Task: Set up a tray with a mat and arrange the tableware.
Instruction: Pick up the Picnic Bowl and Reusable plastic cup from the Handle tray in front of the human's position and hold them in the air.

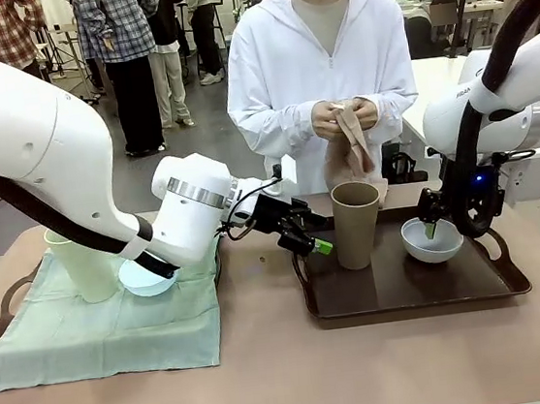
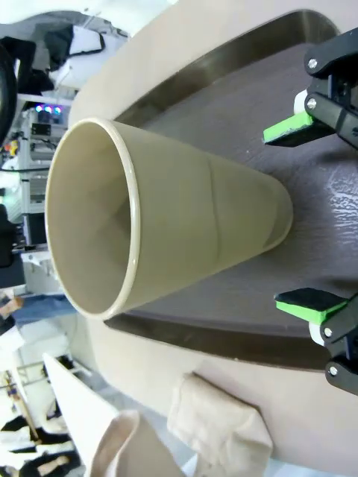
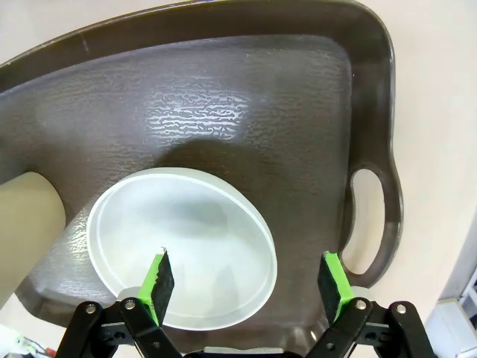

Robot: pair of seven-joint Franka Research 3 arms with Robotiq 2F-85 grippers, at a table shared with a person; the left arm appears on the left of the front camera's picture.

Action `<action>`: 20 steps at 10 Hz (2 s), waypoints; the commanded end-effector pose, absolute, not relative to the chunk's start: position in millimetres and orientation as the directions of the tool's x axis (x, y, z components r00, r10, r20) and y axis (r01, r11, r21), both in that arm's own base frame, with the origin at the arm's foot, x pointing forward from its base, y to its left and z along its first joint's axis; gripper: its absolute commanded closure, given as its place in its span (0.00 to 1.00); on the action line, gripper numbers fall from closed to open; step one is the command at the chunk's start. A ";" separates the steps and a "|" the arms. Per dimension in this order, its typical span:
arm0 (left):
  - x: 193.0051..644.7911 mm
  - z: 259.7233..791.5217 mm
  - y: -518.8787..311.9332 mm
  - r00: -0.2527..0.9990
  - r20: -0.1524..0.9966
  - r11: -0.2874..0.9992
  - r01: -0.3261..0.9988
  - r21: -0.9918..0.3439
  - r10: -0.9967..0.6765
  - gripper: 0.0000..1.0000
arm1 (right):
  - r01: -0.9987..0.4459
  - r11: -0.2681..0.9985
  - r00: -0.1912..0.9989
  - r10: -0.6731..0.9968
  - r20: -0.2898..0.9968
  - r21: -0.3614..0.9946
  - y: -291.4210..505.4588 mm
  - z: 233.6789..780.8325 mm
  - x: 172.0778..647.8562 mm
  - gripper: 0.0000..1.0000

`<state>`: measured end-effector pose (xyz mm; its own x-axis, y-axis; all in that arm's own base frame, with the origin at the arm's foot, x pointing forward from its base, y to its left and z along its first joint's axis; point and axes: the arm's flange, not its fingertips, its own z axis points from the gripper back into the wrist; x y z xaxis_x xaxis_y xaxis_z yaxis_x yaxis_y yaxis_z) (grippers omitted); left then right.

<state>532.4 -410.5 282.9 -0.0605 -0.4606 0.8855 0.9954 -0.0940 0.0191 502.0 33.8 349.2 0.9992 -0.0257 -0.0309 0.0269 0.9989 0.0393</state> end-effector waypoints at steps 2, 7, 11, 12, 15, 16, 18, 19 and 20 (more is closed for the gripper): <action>531.3 275.6 -428.0 -0.100 0.887 -0.114 0.992 0.055 -0.451 0.00 | 0.024 0.997 0.999 -0.022 -0.026 0.070 31.7 343.6 504.9 0.00; 530.7 275.5 -450.7 -0.116 0.894 -0.115 0.991 0.072 -0.433 0.00 | 0.012 0.997 0.999 -0.008 -0.047 0.081 30.7 339.6 510.7 0.00; 528.1 270.7 -464.8 -0.110 0.902 -0.133 0.989 0.059 -0.417 0.00 | 0.004 0.996 0.999 0.001 -0.051 0.094 30.7 338.0 510.8 0.00; 528.2 269.2 -464.6 -0.112 0.903 -0.133 0.989 0.061 -0.416 0.00 | -0.005 0.995 0.999 0.009 -0.043 0.101 30.3 338.0 510.1 0.00; 528.1 269.7 -464.2 -0.126 0.905 -0.136 0.988 0.077 -0.406 1.00 | -0.028 0.995 0.999 0.032 -0.041 0.100 28.6 337.2 507.5 1.00; 528.2 269.8 -464.5 -0.126 0.905 -0.135 0.988 0.077 -0.407 0.58 | -0.030 0.995 0.999 0.034 -0.041 0.097 28.7 337.1 507.3 0.61; 528.8 269.6 -464.4 -0.121 0.905 -0.130 0.989 0.074 -0.408 1.00 | -0.031 0.995 0.998 0.035 -0.045 0.097 28.2 336.9 507.7 1.00; 529.2 270.6 -464.1 -0.120 0.906 -0.127 0.989 0.073 -0.407 1.00 | -0.032 0.995 0.998 0.036 -0.045 0.098 28.3 337.1 507.7 1.00; 529.6 271.1 -463.6 -0.120 0.905 -0.128 0.989 0.074 -0.407 0.73 | -0.033 0.995 0.998 0.037 -0.045 0.099 28.7 336.7 507.9 1.00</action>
<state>529.3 -464.2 271.2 -0.0960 -0.4257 0.8998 0.9899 -0.1358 0.0414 505.5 31.5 338.9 0.9986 0.0239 -0.0473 -0.0207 0.9976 0.0660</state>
